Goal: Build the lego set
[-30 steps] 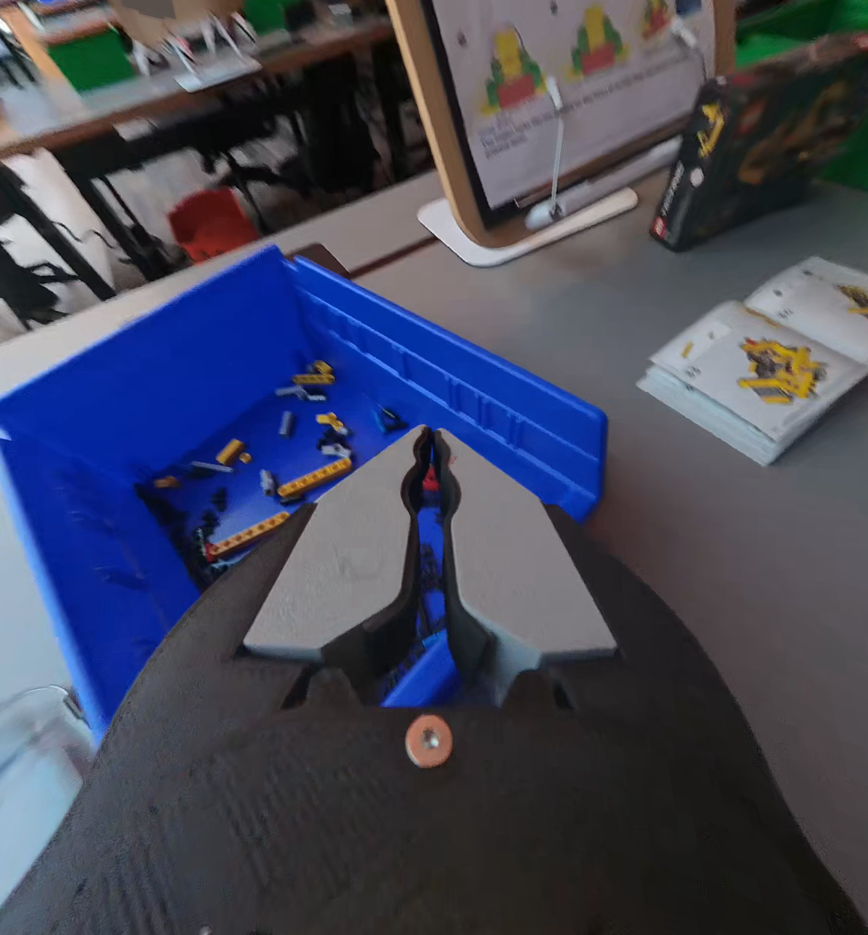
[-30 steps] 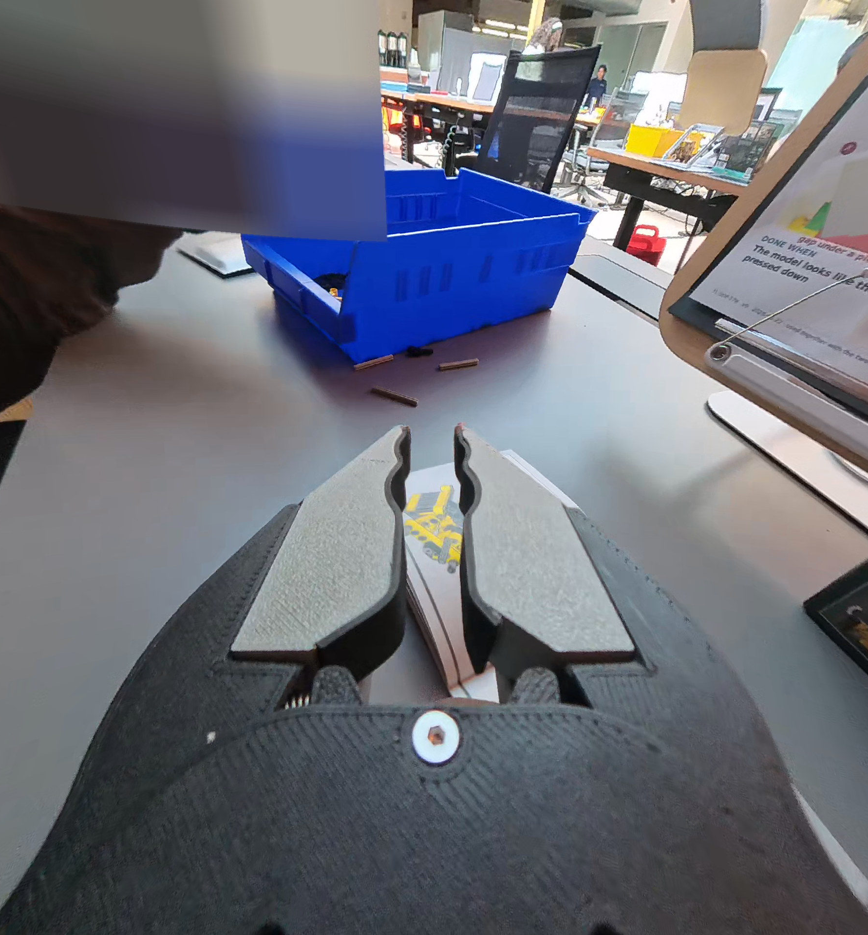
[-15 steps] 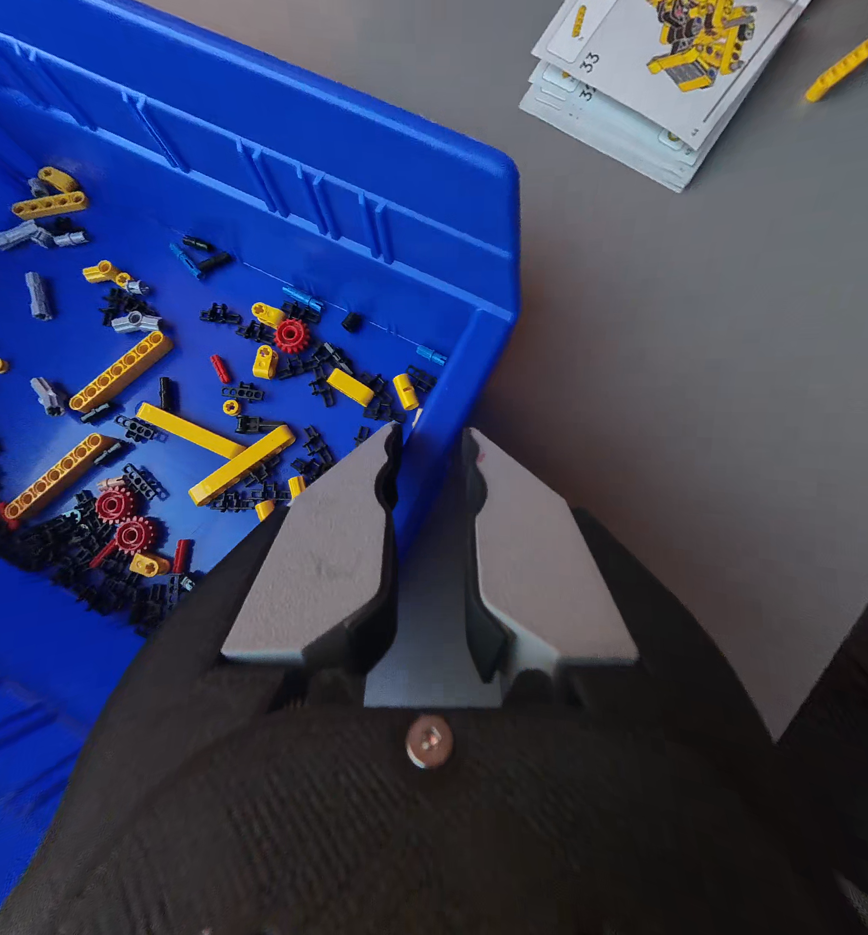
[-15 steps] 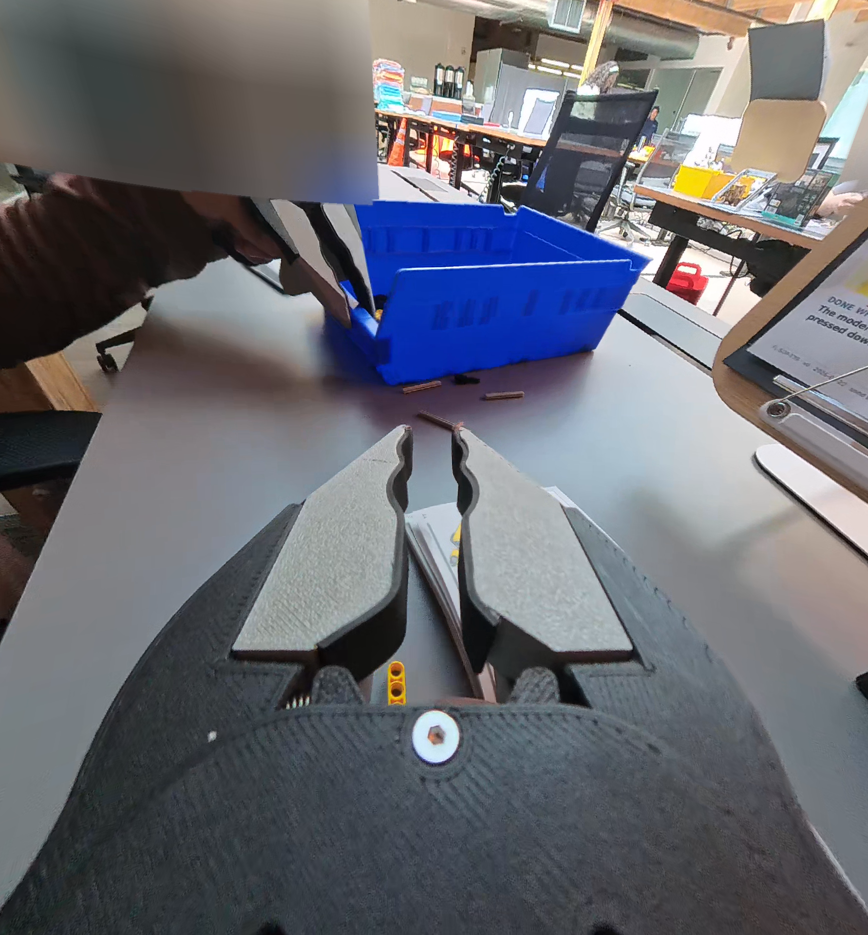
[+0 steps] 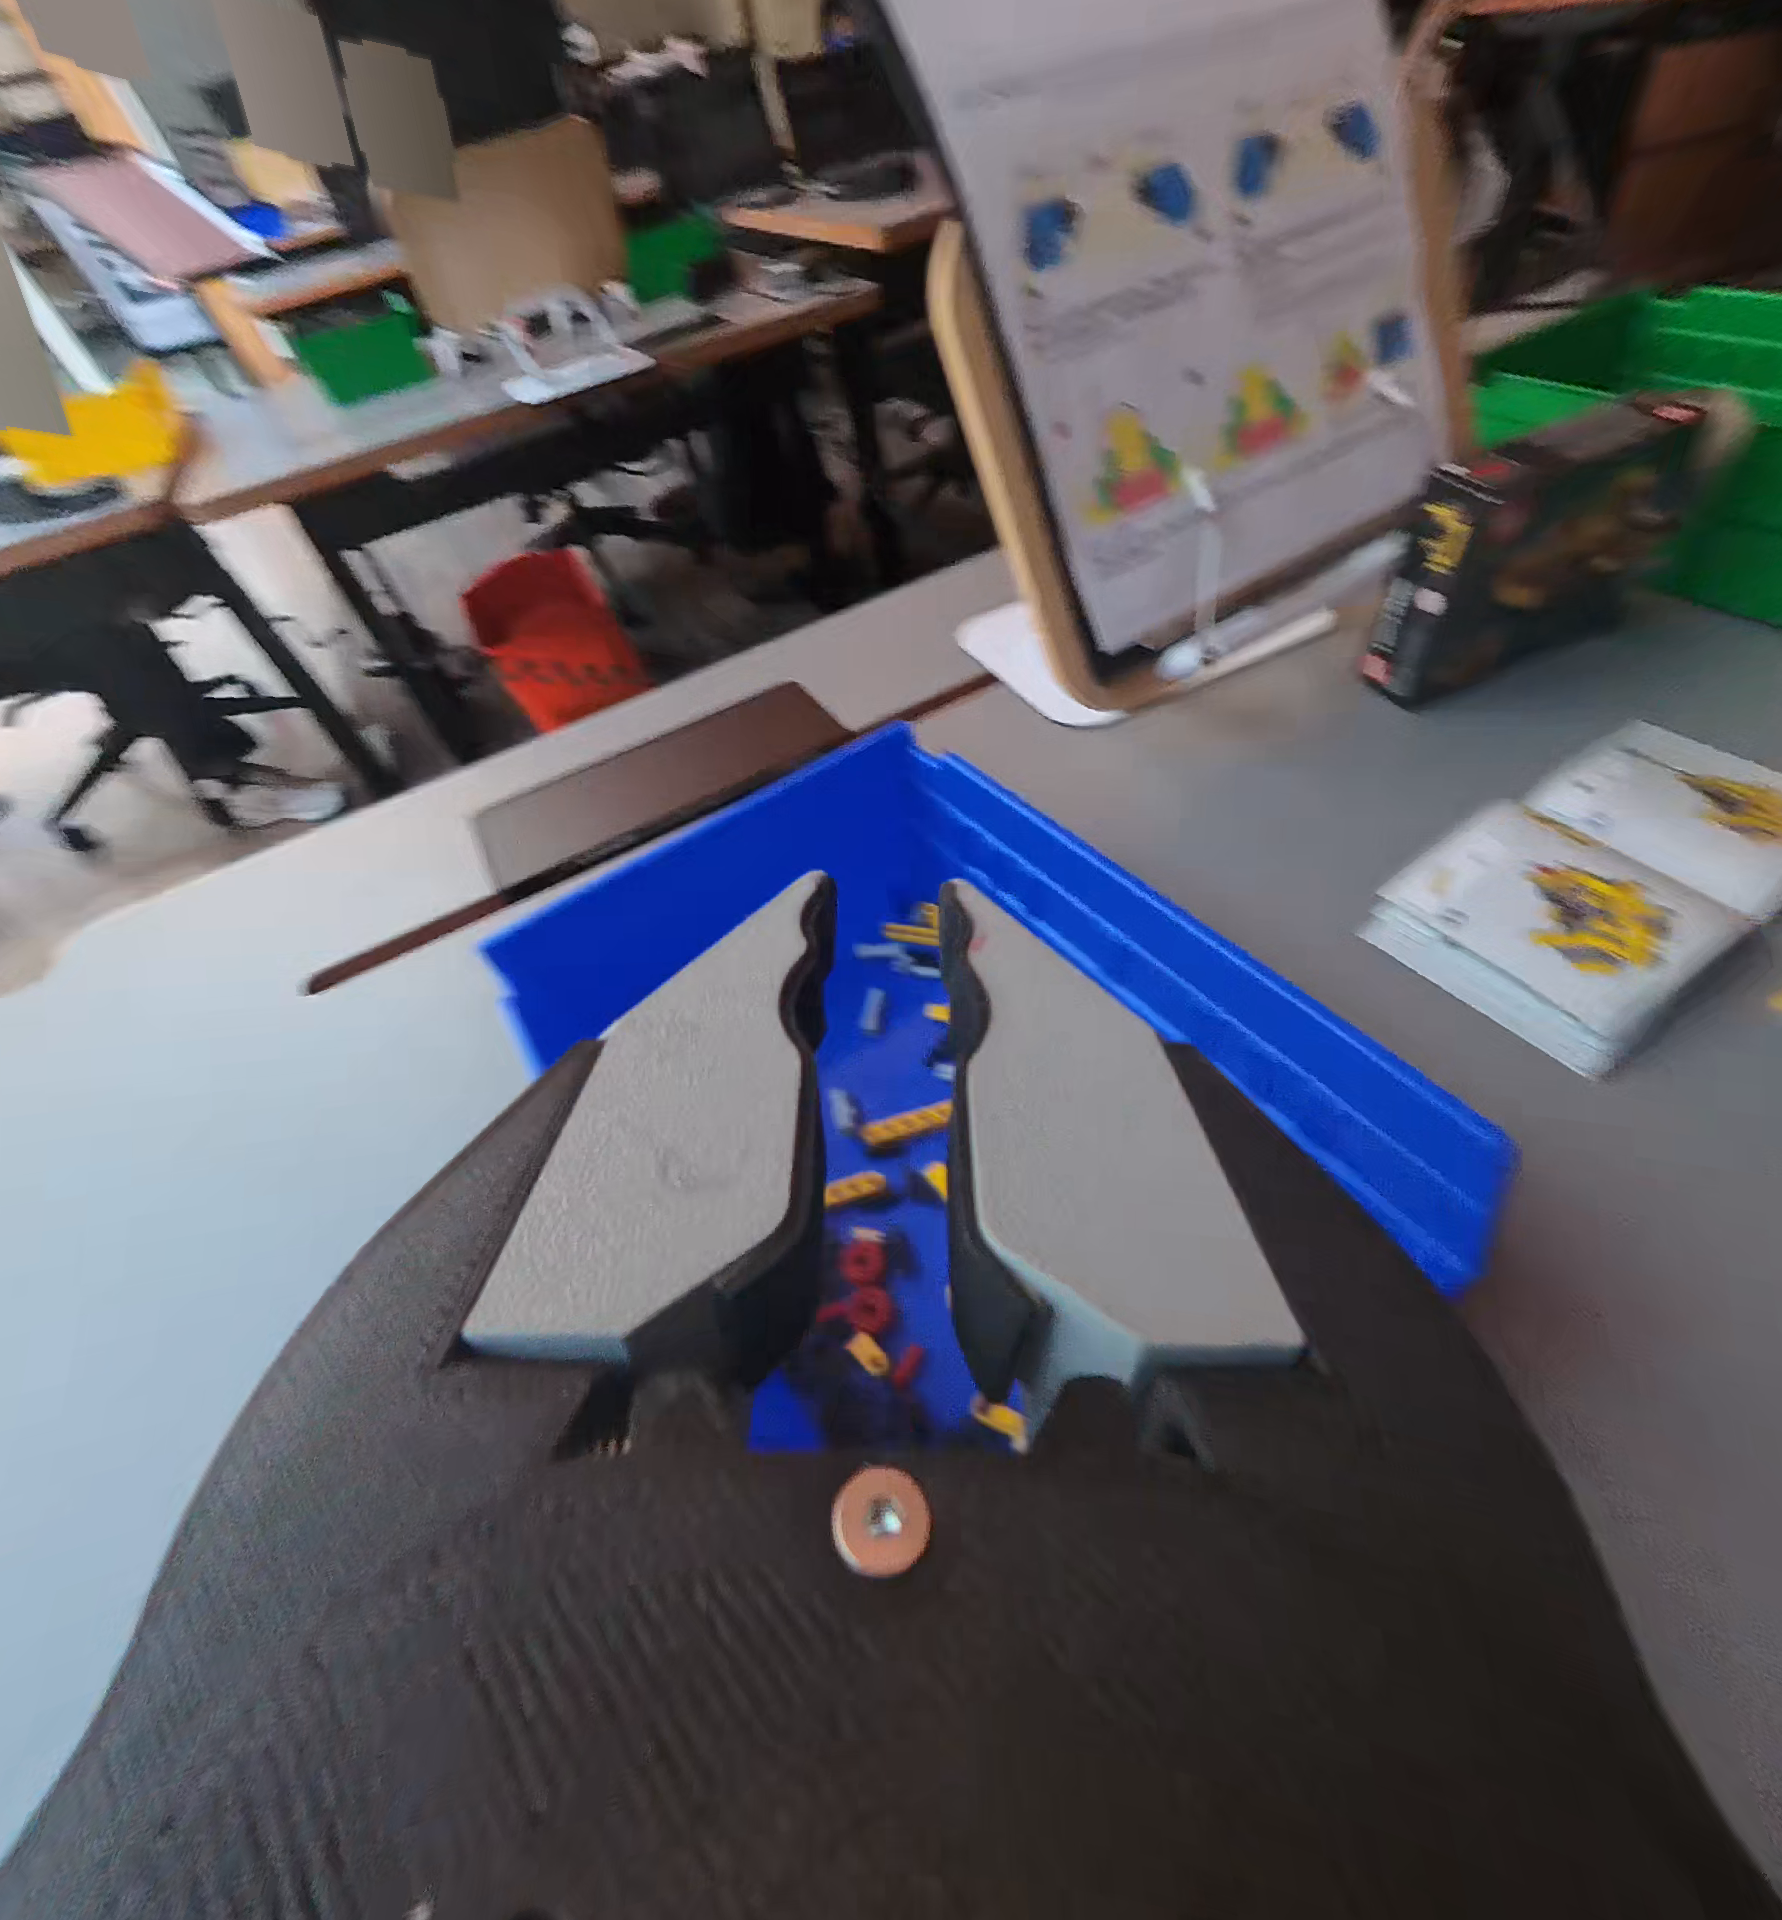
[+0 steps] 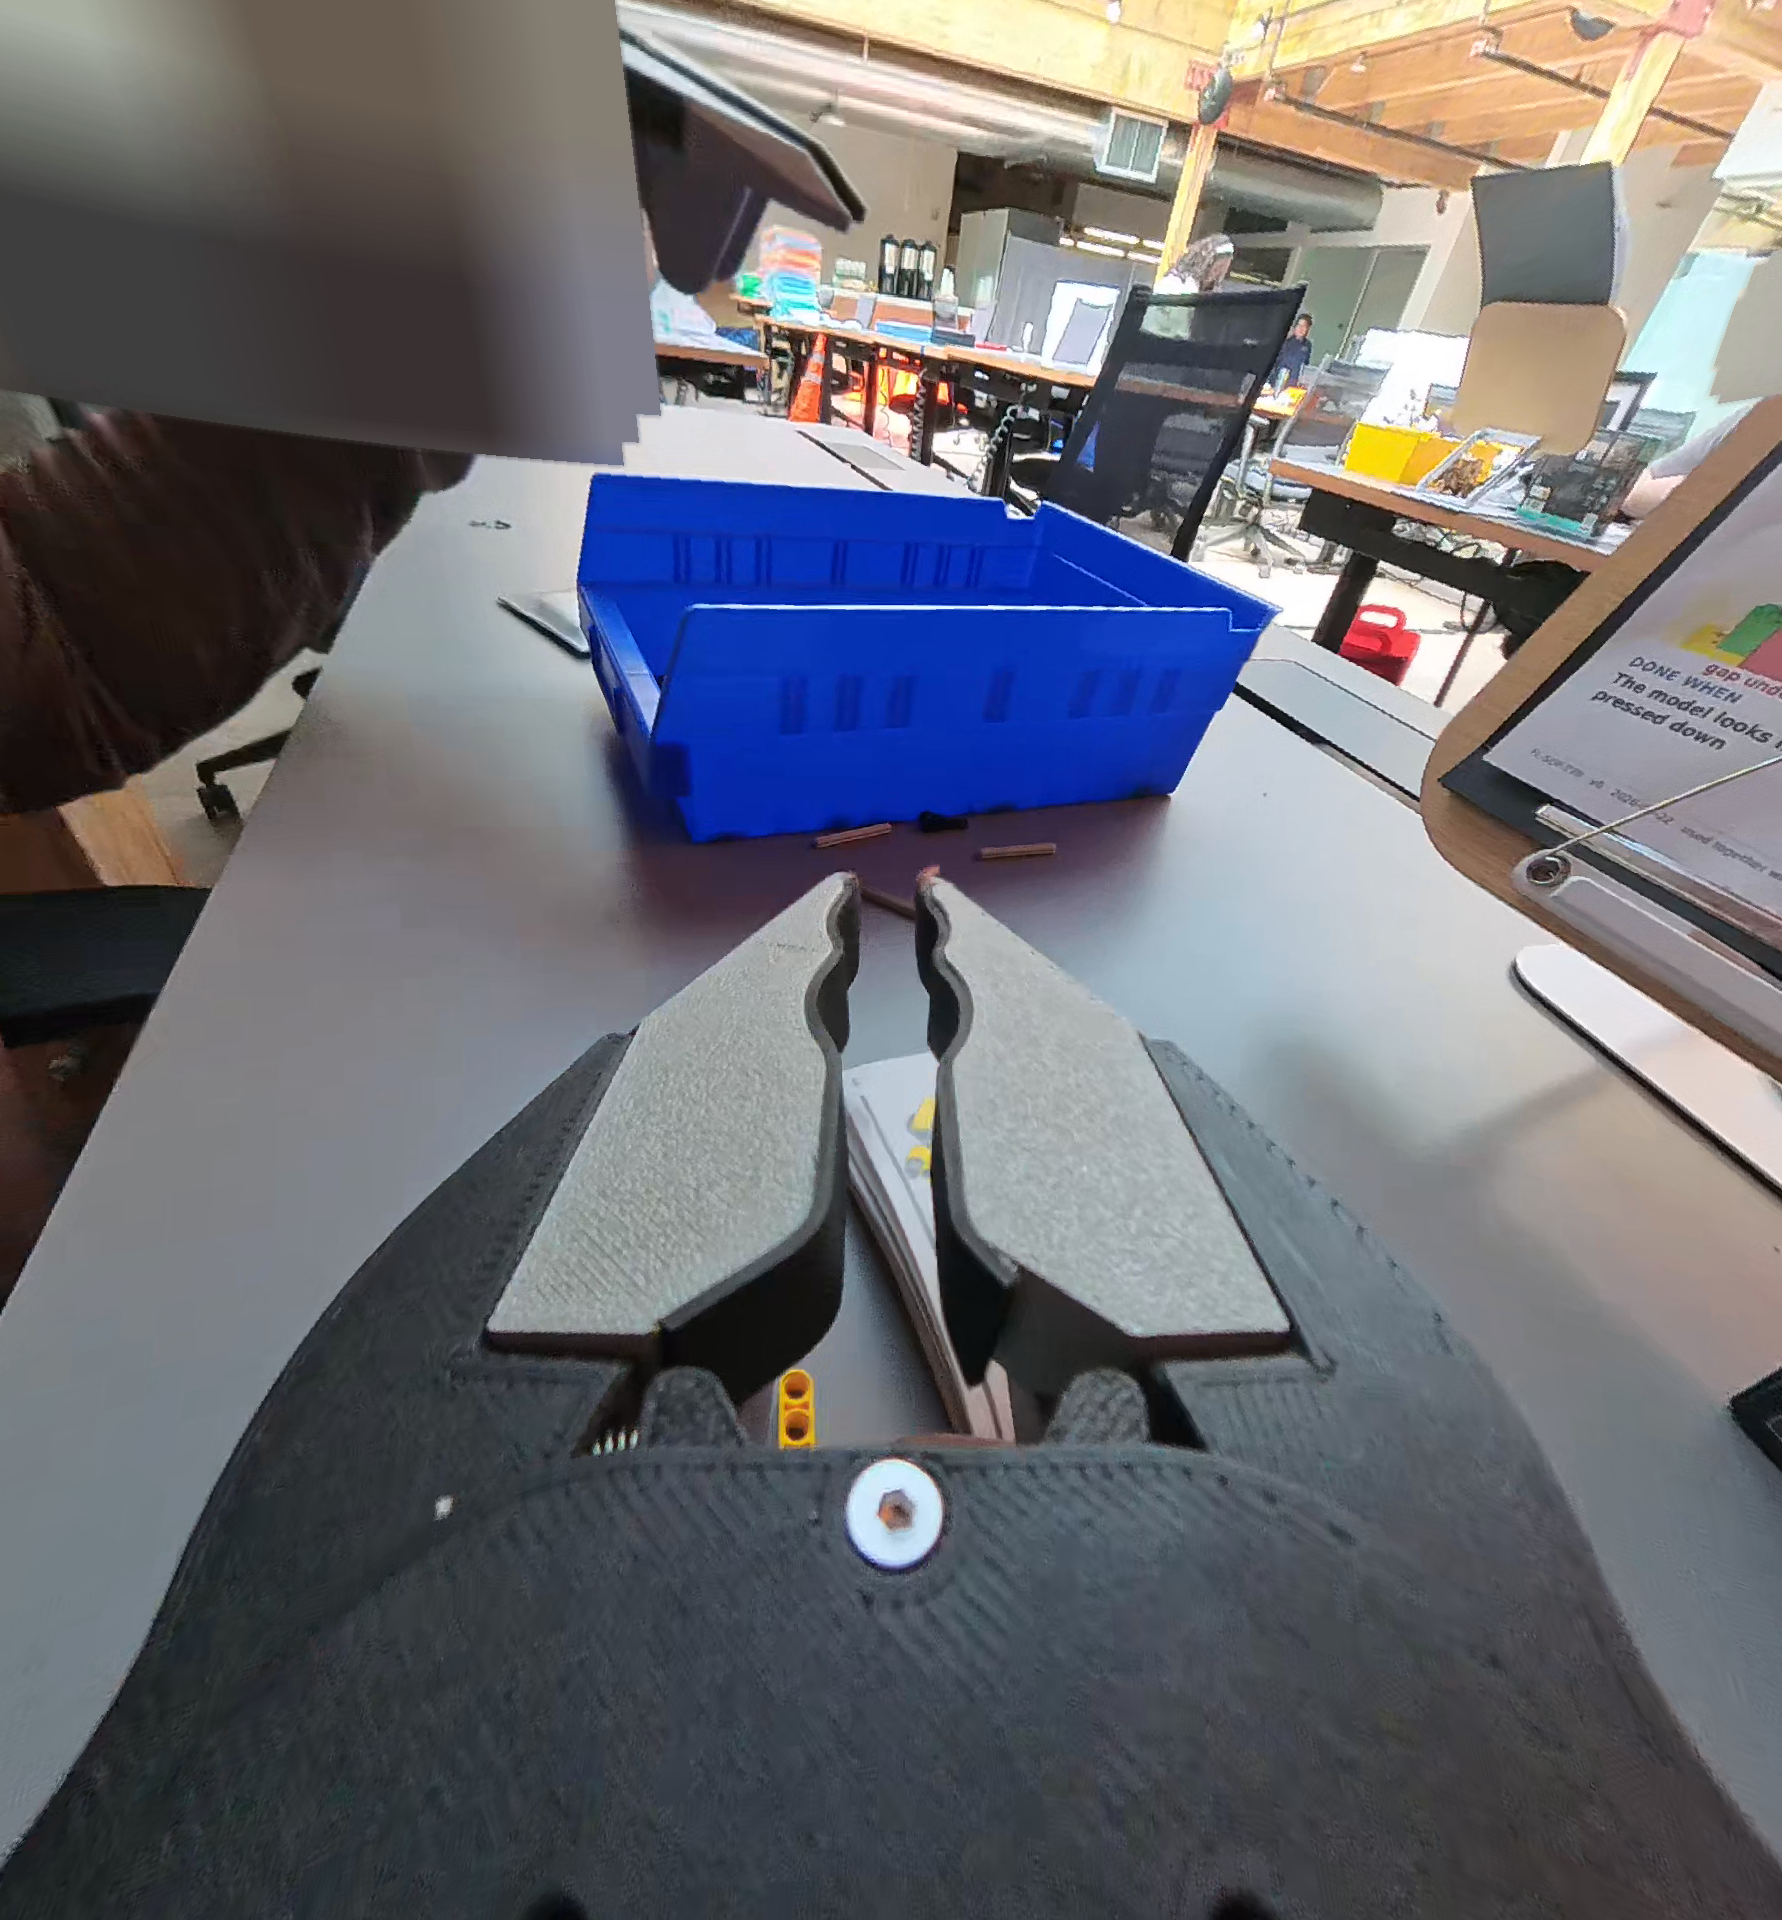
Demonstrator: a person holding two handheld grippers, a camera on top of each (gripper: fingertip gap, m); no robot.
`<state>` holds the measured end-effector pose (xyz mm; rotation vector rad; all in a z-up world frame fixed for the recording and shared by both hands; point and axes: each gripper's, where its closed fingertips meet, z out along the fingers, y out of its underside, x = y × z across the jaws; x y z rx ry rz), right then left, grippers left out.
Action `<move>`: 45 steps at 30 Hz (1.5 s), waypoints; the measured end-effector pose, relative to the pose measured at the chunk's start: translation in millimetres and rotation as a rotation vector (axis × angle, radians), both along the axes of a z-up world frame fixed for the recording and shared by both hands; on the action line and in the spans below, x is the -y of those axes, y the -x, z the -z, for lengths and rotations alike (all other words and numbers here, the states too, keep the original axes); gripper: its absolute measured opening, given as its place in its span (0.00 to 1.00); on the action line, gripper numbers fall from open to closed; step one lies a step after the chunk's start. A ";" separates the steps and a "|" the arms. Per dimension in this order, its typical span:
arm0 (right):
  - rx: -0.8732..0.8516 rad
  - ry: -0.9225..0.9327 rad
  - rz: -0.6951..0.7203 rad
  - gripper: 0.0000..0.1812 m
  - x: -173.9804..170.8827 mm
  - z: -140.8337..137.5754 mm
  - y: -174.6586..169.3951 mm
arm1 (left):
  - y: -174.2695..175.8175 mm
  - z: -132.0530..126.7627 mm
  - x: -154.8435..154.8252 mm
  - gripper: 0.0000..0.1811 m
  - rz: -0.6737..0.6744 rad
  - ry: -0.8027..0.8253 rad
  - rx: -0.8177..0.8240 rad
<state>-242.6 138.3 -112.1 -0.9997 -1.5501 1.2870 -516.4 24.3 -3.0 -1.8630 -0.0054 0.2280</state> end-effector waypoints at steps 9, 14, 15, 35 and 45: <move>-0.023 0.031 0.101 0.05 -25.9 -2.8 4.6 | 111.1 16.3 13.1 0.07 -0.121 -0.232 0.127; 0.000 0.027 0.074 0.06 -20.4 1.0 11.9 | 123.3 25.1 12.6 0.07 -0.181 -0.246 0.187; 0.007 0.026 0.071 0.06 -19.5 2.4 12.6 | 125.3 27.3 11.5 0.06 -0.189 -0.246 0.187; -0.027 -0.057 0.099 0.06 -14.5 -6.3 5.4 | 134.5 59.3 -1.6 0.02 -0.248 -0.137 0.128; -0.054 -0.086 0.129 0.06 -19.7 -11.8 -2.2 | 128.6 71.0 -10.4 0.01 -0.234 -0.073 0.097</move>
